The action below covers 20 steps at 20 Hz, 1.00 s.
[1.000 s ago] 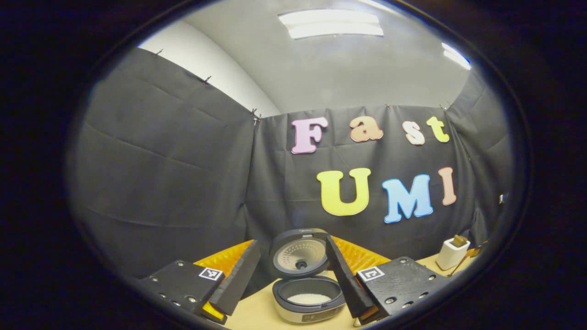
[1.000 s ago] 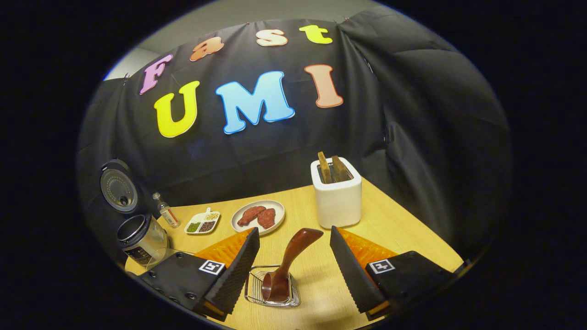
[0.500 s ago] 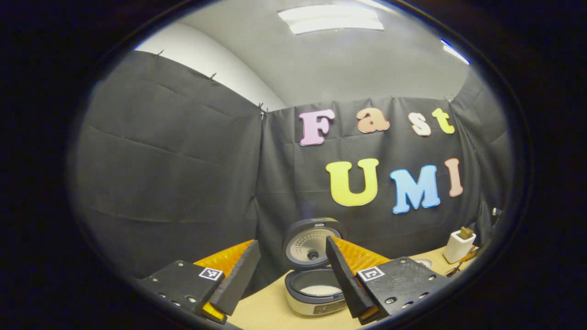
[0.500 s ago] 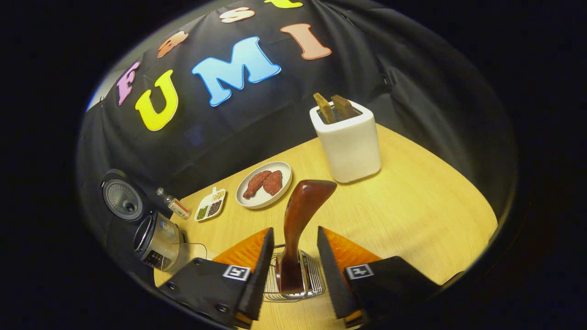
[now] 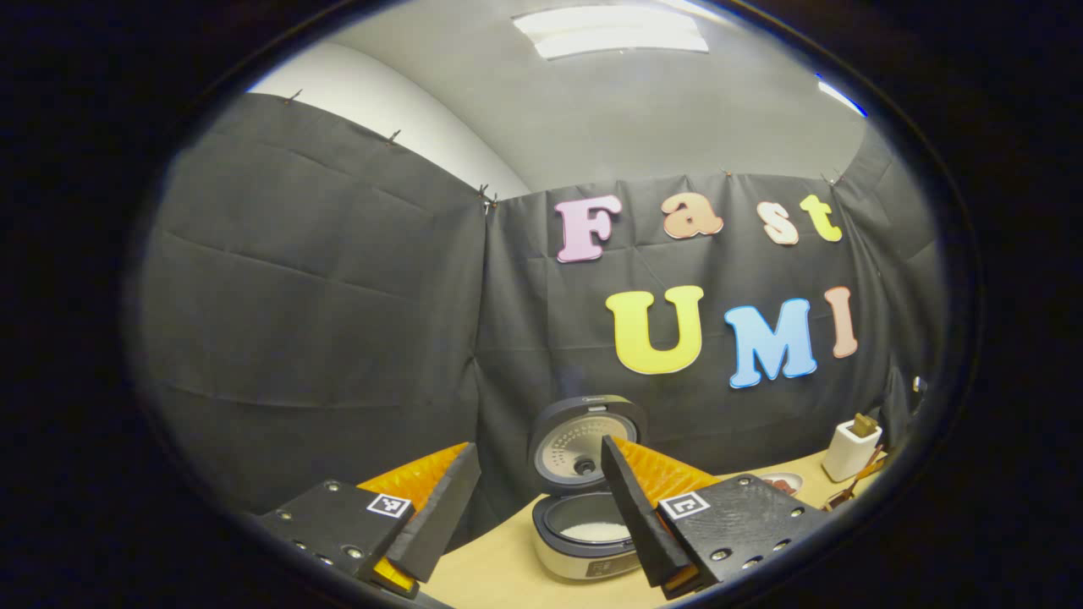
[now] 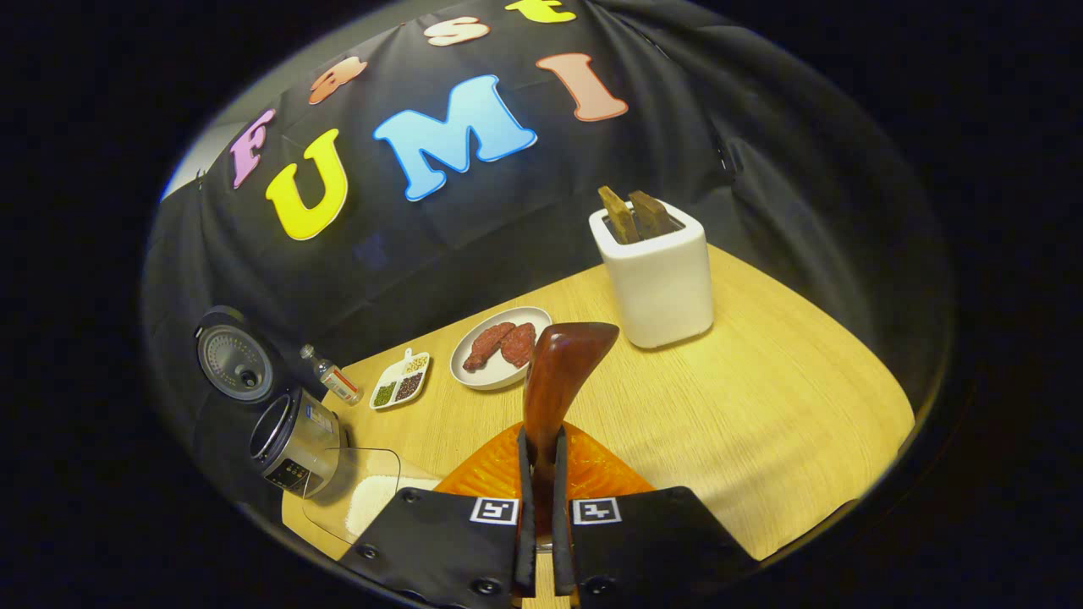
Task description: Close the left gripper, press the button to open the rice cooker; take a wooden spoon from the chopstick holder with the right hand, scoop a spoonful of rice and pour it into the rice cooker, then put the wooden spoon back into the chopstick holder.
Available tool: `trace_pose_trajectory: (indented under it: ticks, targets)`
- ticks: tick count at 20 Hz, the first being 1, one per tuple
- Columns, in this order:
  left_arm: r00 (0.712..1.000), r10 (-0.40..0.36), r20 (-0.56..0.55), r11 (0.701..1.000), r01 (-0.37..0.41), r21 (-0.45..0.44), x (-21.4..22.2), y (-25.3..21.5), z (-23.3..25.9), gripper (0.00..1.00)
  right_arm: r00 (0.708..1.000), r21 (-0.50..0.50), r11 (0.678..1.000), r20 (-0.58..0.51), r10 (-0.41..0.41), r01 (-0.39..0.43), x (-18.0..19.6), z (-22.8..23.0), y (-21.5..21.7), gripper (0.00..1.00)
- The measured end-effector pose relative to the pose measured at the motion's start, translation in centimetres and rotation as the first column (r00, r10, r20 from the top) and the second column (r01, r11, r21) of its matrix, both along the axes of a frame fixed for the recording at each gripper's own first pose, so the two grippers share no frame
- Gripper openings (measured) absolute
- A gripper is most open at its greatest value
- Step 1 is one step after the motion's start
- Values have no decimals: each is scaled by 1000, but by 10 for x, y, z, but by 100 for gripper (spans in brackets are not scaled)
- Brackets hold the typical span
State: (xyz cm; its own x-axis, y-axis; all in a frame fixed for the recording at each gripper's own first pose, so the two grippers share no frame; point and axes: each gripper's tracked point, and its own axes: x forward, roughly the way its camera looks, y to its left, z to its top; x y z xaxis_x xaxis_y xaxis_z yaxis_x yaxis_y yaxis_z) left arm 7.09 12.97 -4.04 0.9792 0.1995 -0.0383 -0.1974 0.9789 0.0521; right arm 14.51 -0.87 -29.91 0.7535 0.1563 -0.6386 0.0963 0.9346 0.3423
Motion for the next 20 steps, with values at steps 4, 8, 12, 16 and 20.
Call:
trace_pose_trajectory:
  ticks: [4, 8, 12, 16, 20]
  targets:
    - [1000, -8, -1, 1000, 8, -23, 8, 0, -4, 86, 996, -95, 995, 82, 28, -21, 5, 41, 3, 9]
    - [999, -32, -8, 999, 32, -28, 17, -1, -11, 86, 986, -178, 984, 158, 55, -26, 8, 79, 13, 9]
    - [999, -49, -21, 998, 48, -27, 28, -1, -21, 86, 970, -260, 965, 226, 95, -34, 12, 107, 31, 10]
    - [998, -58, -36, 998, 57, -17, 35, 6, -32, 86, 947, -382, 922, 266, 178, -66, 14, 122, 57, 9]
    - [997, -60, -50, 998, 59, -19, 42, 16, -42, 86, 919, -461, 881, 292, 266, -108, 14, 129, 97, 6]
